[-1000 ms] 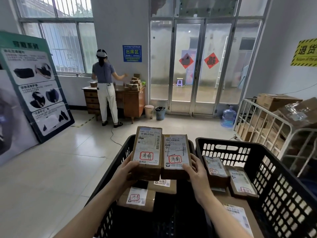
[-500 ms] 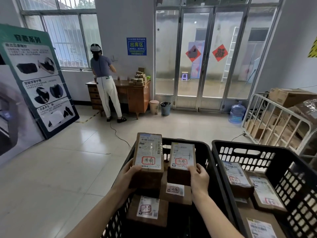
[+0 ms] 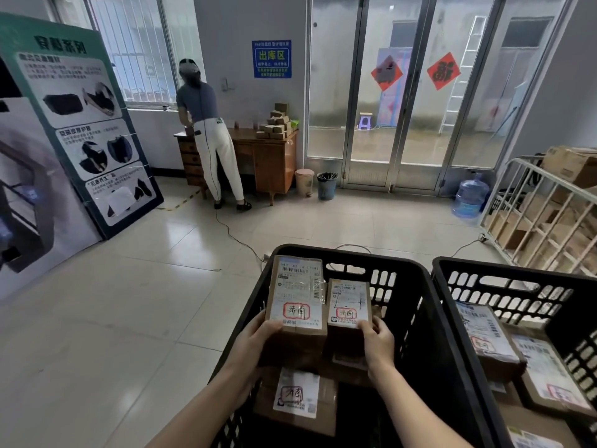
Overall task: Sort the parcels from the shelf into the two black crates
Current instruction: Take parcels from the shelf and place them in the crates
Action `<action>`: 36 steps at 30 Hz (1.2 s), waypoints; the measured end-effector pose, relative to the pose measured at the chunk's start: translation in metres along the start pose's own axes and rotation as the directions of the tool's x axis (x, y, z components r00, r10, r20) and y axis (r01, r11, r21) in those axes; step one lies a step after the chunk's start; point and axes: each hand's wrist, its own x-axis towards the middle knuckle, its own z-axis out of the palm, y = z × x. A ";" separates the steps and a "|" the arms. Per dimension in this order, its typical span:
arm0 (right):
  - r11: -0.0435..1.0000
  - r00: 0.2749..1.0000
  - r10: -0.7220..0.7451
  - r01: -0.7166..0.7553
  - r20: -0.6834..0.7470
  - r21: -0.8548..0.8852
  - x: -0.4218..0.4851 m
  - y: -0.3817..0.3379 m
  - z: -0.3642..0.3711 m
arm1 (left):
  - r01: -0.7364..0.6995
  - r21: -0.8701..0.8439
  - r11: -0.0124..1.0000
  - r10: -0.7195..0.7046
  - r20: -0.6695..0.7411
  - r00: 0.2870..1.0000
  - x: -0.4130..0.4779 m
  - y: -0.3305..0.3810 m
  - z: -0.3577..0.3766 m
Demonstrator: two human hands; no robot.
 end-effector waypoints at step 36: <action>0.185 0.798 -0.221 0.599 0.560 -0.779 0.020 -0.038 -0.020 | 0.024 -0.025 0.999 -0.023 0.053 0.998 0.017 -0.003 0.003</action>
